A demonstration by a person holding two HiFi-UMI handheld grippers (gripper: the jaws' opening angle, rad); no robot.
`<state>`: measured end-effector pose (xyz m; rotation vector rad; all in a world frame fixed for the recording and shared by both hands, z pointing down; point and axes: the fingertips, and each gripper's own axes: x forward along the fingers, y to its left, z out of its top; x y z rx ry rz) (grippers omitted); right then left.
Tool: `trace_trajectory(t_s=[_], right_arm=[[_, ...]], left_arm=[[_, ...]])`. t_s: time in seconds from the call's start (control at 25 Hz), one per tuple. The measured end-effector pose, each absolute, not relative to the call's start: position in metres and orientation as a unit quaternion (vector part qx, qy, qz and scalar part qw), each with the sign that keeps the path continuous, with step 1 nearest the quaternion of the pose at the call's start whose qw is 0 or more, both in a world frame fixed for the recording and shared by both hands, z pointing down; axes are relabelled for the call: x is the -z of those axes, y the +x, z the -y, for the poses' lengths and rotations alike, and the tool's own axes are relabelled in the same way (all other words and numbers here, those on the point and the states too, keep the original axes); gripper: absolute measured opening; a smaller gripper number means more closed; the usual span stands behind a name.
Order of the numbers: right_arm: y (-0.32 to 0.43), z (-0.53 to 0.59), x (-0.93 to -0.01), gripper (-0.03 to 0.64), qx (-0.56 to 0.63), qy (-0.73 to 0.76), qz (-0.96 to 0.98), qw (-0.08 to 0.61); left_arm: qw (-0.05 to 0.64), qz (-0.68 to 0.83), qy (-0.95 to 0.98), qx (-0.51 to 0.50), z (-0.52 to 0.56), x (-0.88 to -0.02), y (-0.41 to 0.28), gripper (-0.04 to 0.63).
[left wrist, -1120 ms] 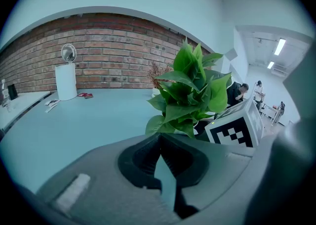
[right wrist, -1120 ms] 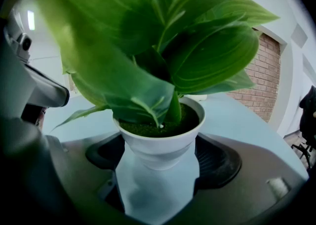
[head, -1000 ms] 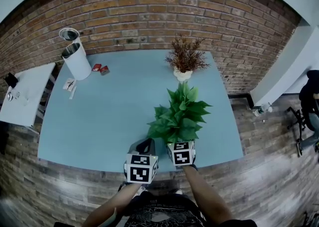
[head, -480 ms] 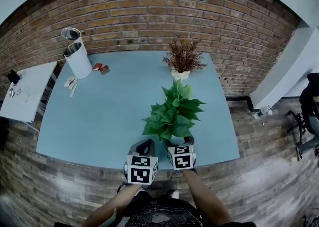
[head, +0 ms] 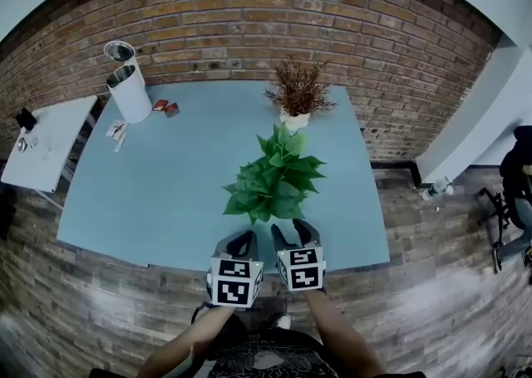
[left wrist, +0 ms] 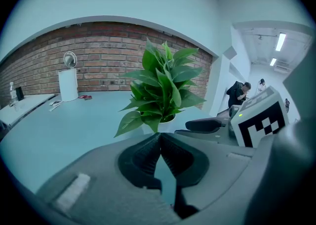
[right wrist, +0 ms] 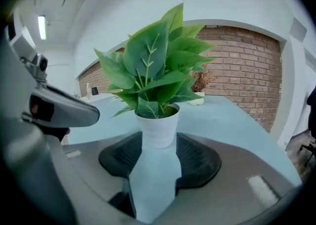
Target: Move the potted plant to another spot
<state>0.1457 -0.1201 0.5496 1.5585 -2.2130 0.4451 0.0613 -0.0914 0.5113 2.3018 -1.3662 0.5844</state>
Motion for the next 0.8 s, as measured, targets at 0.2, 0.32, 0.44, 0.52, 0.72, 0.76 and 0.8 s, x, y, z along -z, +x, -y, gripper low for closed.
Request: trace_trajectory(t_s=[0.2, 0.32, 0.44, 0.52, 0.72, 0.76, 0.8], right_arm=[[0.152, 0.103, -0.532, 0.147, -0.155, 0.55, 0.802, 0.177], [0.154, 0.091, -0.522, 0.101, -0.16, 0.544, 0.807, 0.165], [0.157, 0.08, -0.513, 0.064, -0.155, 0.54, 0.812, 0.159], [0.158, 0.074, -0.506, 0.033, -0.146, 0.536, 0.817, 0.156], [0.162, 0.063, -0.493, 0.006, -0.145, 0.522, 0.827, 0.15], [0.163, 0.062, -0.492, 0.006, -0.148, 0.519, 0.829, 0.149], [0.163, 0.061, -0.49, 0.006, -0.151, 0.516, 0.83, 0.149]], left_arm=[[0.197, 0.497, 0.821, -0.201, 0.079, -0.51, 0.073, 0.002], [0.194, 0.505, 0.819, -0.193, 0.071, -0.507, 0.078, 0.002], [0.192, 0.511, 0.817, -0.186, 0.065, -0.505, 0.083, 0.002], [0.19, 0.514, 0.816, -0.18, 0.061, -0.503, 0.088, 0.002], [0.176, 0.518, 0.818, -0.175, 0.052, -0.494, 0.1, 0.002], [0.171, 0.519, 0.819, -0.174, 0.051, -0.491, 0.102, 0.002], [0.167, 0.52, 0.82, -0.172, 0.05, -0.488, 0.103, 0.002]])
